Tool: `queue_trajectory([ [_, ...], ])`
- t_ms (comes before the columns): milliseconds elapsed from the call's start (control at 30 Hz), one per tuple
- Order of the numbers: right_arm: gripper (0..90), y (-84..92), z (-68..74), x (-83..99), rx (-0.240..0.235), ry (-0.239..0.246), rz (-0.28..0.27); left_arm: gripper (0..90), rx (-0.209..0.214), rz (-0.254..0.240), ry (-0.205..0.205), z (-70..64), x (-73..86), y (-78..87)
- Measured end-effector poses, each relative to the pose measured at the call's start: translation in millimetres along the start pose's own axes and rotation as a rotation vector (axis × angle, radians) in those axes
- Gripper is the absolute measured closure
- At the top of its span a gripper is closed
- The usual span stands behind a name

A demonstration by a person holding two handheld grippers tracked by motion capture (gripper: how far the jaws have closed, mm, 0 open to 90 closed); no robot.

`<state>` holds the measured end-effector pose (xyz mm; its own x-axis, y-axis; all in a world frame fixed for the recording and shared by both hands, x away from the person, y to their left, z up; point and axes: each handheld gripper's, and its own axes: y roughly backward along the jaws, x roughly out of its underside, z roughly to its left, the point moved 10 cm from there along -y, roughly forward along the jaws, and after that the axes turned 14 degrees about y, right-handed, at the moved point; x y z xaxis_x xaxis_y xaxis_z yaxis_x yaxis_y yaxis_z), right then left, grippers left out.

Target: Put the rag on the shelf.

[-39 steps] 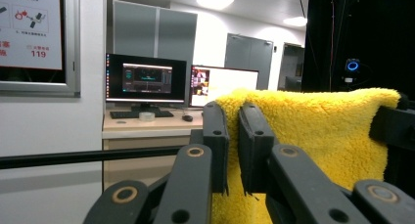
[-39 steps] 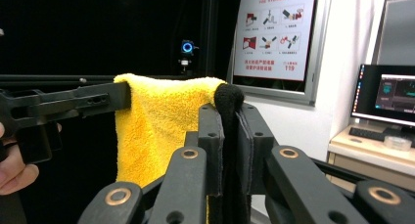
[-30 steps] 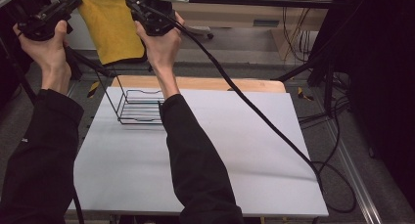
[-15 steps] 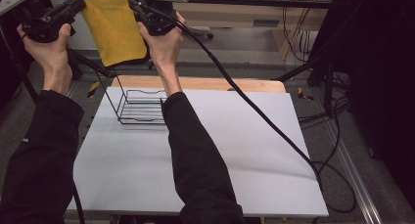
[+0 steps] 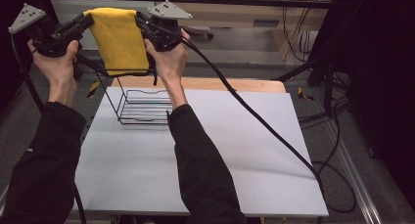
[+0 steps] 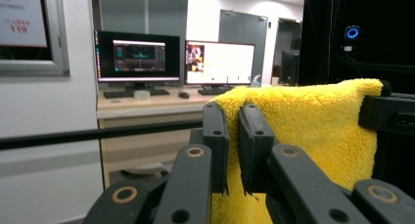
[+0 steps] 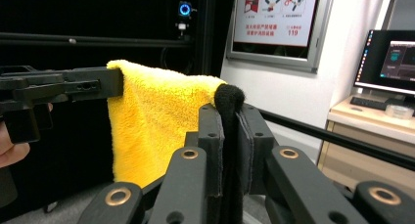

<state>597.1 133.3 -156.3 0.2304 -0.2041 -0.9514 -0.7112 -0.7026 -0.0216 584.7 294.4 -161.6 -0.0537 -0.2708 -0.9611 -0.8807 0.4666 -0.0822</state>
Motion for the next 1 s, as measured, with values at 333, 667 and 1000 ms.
queue_trajectory([
  [333,82.1,9.5,10.6,22.5,-0.021,-0.015,0.025,83.2,0.025,0.029,-0.002,-0.3,26.2,13.4],
  [667,81.9,18.3,21.3,37.8,-0.032,-0.009,0.042,83.1,0.043,0.06,-0.011,-3.6,41.6,24.3],
  [1000,81.5,30.0,29.4,44.9,-0.041,0.006,0.042,82.9,0.061,0.082,-0.033,-9.7,50.0,34.4],
])
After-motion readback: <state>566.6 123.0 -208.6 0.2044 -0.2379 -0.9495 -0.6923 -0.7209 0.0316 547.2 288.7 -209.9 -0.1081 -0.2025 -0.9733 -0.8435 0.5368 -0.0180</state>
